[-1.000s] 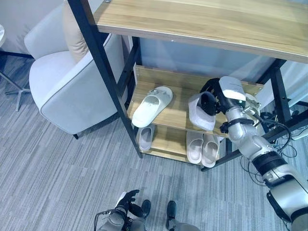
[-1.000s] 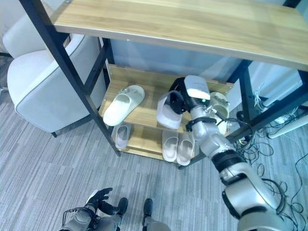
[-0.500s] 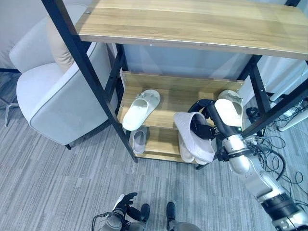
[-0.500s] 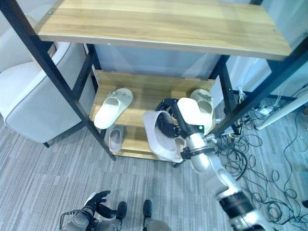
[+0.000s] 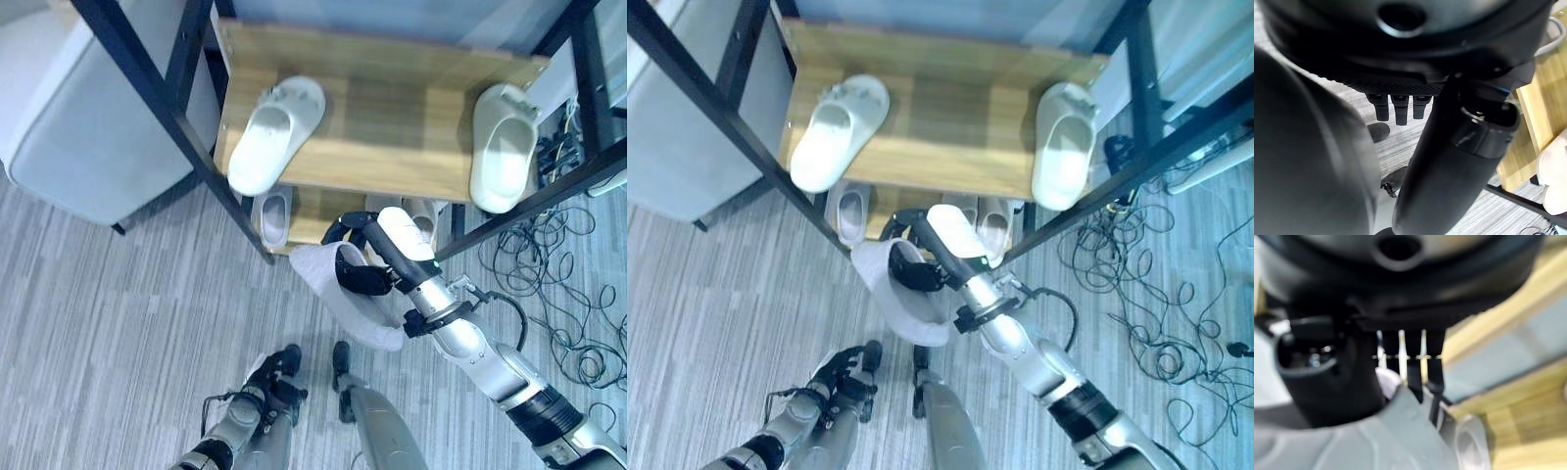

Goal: Arrange the slippers neatly on the shoe rack.

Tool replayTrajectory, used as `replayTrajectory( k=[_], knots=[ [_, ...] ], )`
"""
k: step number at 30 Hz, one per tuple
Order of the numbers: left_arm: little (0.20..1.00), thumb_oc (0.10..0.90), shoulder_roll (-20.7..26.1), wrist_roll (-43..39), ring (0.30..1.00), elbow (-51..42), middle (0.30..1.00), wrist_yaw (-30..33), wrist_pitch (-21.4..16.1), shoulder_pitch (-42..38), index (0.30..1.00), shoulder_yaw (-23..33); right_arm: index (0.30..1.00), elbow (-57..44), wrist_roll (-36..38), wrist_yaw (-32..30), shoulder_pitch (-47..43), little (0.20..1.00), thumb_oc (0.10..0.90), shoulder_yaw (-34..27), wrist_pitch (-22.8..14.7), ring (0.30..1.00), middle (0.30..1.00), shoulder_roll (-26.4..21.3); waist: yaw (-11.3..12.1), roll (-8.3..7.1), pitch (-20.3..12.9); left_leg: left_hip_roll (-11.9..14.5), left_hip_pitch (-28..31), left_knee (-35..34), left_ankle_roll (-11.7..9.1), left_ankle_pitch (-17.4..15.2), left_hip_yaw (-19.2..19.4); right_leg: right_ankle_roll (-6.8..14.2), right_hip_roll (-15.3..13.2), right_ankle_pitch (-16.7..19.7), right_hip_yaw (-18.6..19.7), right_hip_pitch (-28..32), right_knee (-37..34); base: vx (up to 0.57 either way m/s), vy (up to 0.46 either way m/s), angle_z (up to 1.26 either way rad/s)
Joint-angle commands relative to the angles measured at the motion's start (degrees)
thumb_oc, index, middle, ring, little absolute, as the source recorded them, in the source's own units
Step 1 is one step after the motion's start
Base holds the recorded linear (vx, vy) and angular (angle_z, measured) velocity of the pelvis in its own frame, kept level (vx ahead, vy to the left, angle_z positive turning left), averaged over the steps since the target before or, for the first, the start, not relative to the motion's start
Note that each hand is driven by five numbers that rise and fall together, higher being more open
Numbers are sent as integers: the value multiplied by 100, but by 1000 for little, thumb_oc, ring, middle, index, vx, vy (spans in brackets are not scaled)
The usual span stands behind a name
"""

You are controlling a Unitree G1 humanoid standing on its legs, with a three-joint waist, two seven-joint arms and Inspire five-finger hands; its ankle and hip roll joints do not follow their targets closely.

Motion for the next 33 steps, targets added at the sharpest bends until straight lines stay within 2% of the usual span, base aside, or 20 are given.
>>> replayTrajectory(
  k=[1, 3, 4, 5, 6, 7, 8, 9, 10, 13, 14, 16, 18, 20, 21, 22, 23, 25, 29, 33],
  knots=[
    [900, 800, 195, -191, 900, -659, 900, 209, -222, 545, 900, -205, 300, -832, -265, -700, -514, 300, 400, -223, -162, 300, 300, 127, 8, -39, -256, 73, -1154, 1600, 442, -1246, 277, 25, -157, -1276, 184, -653, 1416, -130, -6, 10],
    [900, 800, 346, -344, 900, -1005, 900, 353, -262, 446, 900, -197, 300, -735, -471, -899, -910, 300, 400, -195, -50, 300, 300, 9, 36, -14, -160, 40, -1767, 2286, 458, -1448, 323, -36, -184, -1491, 129, -1260, 2114, -59, -3, 9],
    [900, 800, 385, -415, 900, -1223, 900, 367, -271, 449, 900, -186, 300, -737, -553, -1044, -1018, 300, 400, -227, 3, 300, 300, -34, 33, -9, -163, 39, -1950, 2628, 460, -1752, 294, -52, -143, -1830, 170, -1463, 2470, -59, 6, 5],
    [900, 800, 394, -416, 900, -1241, 900, 367, -263, 444, 900, -185, 300, -735, -557, -1052, -1030, 300, 400, -231, 5, 300, 300, -33, 33, -9, -162, 48, -2065, 2608, 468, -1572, 322, -85, -169, -1680, 121, -1568, 2450, 48, -16, 6],
    [900, 800, 453, -486, 900, -1399, 900, 436, -269, 392, 900, -182, 300, -685, -645, -1160, -1162, 300, 400, -251, 76, 300, 300, -81, 42, 5, -135, 8, -2378, 3075, 465, -1867, 325, -87, -159, -1973, 142, -1839, 2861, -55, -10, 5],
    [900, 800, 533, -561, 900, -1566, 900, 501, -301, 300, 900, -174, 300, -591, -741, -1263, -1395, 300, 400, -249, 159, 300, 300, -190, 55, 28, -98, -29, -2678, 3396, 486, -1977, 352, -121, -184, -2066, 182, -2181, 3214, -10, -15, 7],
    [900, 800, 637, -683, 900, -1800, 900, 607, -352, 118, 900, -208, 300, -432, -849, -1455, -1770, 300, 400, -268, 295, 300, 300, -375, 72, 63, -27, -62, -3245, 3952, 506, -2157, 377, -193, -227, -2266, 217, -2747, 3798, -69, 3, 7],
    [900, 800, 635, -686, 900, -1800, 900, 607, -349, 107, 900, -204, 300, -419, -847, -1461, -1791, 300, 400, -259, 294, 300, 300, -378, 70, 64, -49, -63, -3305, 3998, 506, -2176, 381, -193, -229, -2288, 219, -2806, 3845, -68, 7, 4],
    [900, 800, 733, -778, 900, -2168, 900, 735, -414, -62, 900, -238, 300, -346, -866, -1645, -2090, 300, 400, -311, 393, 300, 300, -568, 77, 103, 12, -71, -3907, 4543, 550, -2341, 413, -246, -282, -2457, 281, -3431, 4448, -46, 4, 7],
    [900, 800, 905, -949, 900, -2639, 900, 906, -547, -253, 900, -235, 300, -189, -1011, -1831, -2667, 300, 400, -278, 529, 300, 300, -1011, 104, 179, 66, -100, -4731, 5296, 553, -2530, 418, -293, -396, -2649, 340, -4238, 5249, -19, 4, 7],
    [900, 800, 904, -948, 900, -2640, 900, 906, -547, -252, 900, -233, 300, -185, -1011, -1833, -2671, 300, 400, -272, 528, 300, 300, -1010, 101, 178, 51, -101, -4753, 5307, 553, -2535, 420, -292, -397, -2655, 341, -4260, 5261, 43, -1, -2],
    [900, 800, 1168, -1255, 900, -3188, 900, 1085, -765, -394, 900, -210, 300, 189, -1204, -2022, -3605, 300, 400, 145, 656, 300, 300, -1661, 177, 246, 252, -115, -5645, 6450, 525, -2779, 487, -293, -542, -2868, 339, -5131, 6448, 100, 0, -3],
    [900, 800, 1206, -1317, 900, -3320, 900, 1137, -829, -411, 900, -219, 300, 303, -1253, -2109, -3867, 300, 400, 257, 688, 300, 300, -1791, 199, 252, 305, -117, -5863, 6746, 535, -2879, 552, -299, -594, -2963, 338, -5338, 6733, 92, 5, 1],
    [900, 800, 1281, -1385, 900, -3535, 900, 1218, -887, -428, 900, -177, 300, 569, -1305, -2205, -4275, 300, 400, 473, 801, 300, 300, -1928, 210, 274, 424, -124, -6270, 7440, 577, -3081, 653, -295, -606, -3108, 388, -5718, 7444, 162, -4, 11],
    [900, 800, 1302, -1428, 900, -3681, 900, 1268, -929, -264, 900, -262, 300, 816, -1417, -2308, -4457, 300, 400, 688, 901, 300, 300, -1994, 267, 245, 430, -120, -6279, 7860, 608, -3374, 744, -306, -596, -3242, 487, -5773, 7882, 160, -11, 8],
    [900, 800, 1299, -1426, 900, -3687, 900, 1270, -927, -257, 900, -257, 300, 829, -1415, -2316, -4473, 300, 400, 707, 899, 300, 300, -1989, 262, 236, 430, -115, -6279, 7860, 613, -3373, 758, -306, -594, -3241, 501, -5781, 7889, 191, -22, 0],
    [900, 800, 1346, -1476, 900, -3858, 900, 1316, -986, -49, 900, -312, 300, 1059, -1492, -2397, -4569, 300, 400, 877, 996, 300, 300, -2052, 327, 221, 430, -121, -6279, 8229, 603, -3601, 767, -305, -570, -3340, 649, -5827, 8296, 133, 3, -4],
    [900, 800, 1375, -1484, 900, -3935, 900, 1321, -1005, 62, 900, -331, 300, 1171, -1491, -2414, -4646, 300, 400, 1005, 1035, 300, 300, -2033, 348, 192, 430, -93, -6279, 8403, 592, -3704, 779, -304, -541, -3390, 727, -5866, 8532, 137, 4, -4],
    [900, 800, 1550, -1486, 900, -4119, 900, 1331, -1107, 386, 900, -500, 300, 1620, -1446, -2570, -4717, 300, 400, 1157, 1125, 300, 300, -2074, 429, 117, 430, -116, -6279, 9173, 503, -4134, 753, -378, -523, -3591, 1006, -5938, 9419, 112, -13, -4],
    [900, 800, 1712, -1585, 900, -4258, 900, 1401, -1285, 554, 900, -620, 300, 2163, -1414, -2751, -4947, 300, 400, 1513, 1177, 300, 300, -2103, 524, 81, 430, -99, -6279, 9482, 488, -4314, 848, -390, -505, -3594, 1158, -5988, 9823, 50, -23, 3]
  ],
)
